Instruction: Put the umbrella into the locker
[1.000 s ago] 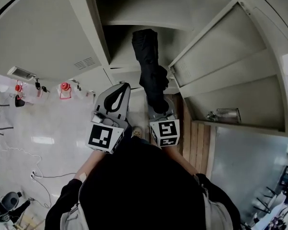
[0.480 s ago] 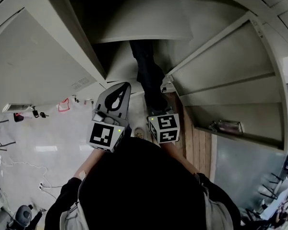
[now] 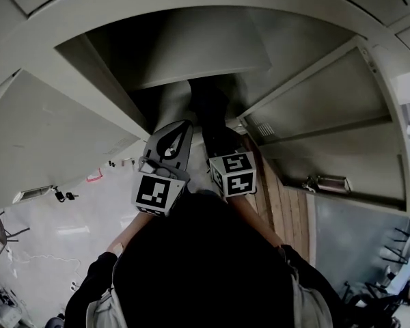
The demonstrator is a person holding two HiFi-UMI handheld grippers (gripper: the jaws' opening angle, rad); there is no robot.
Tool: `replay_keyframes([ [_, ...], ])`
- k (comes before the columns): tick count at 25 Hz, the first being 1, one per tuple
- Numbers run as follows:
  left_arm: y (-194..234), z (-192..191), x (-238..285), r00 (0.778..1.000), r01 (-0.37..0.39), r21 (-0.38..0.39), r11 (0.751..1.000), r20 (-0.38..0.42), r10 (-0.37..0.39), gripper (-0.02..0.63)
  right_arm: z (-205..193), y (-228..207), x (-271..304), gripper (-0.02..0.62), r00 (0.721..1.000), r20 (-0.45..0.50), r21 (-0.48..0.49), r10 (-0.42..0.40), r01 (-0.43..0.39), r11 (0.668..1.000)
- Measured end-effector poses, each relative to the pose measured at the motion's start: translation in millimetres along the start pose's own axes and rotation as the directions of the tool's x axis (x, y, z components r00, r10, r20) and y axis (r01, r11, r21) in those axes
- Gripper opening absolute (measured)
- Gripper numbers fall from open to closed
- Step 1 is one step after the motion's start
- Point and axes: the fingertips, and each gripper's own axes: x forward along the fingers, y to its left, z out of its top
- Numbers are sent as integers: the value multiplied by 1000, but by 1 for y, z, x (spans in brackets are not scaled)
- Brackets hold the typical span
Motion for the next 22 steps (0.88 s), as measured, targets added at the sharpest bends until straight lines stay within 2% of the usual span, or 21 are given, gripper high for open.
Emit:
replay_keyframes([
  [5, 6, -1, 6, 1000, 16, 0, 1000, -3, -16, 6, 16, 1, 10, 101, 1000, -1, 22, -14, 14, 1000],
  [11, 17, -1, 11, 1000, -11, -16, 1000, 12, 12, 6, 31, -5, 22, 101, 999, -26, -8, -22, 21, 1000],
  [15, 20, 2, 16, 1000, -25, -38, 999, 12, 26, 6, 37, -9, 31, 103, 998, -63, -11, -22, 21, 1000],
  [22, 25, 2, 22, 999, -50, -68, 996, 4, 50, 6, 23, -16, 41, 103, 980, -189, -24, -65, 61, 998],
])
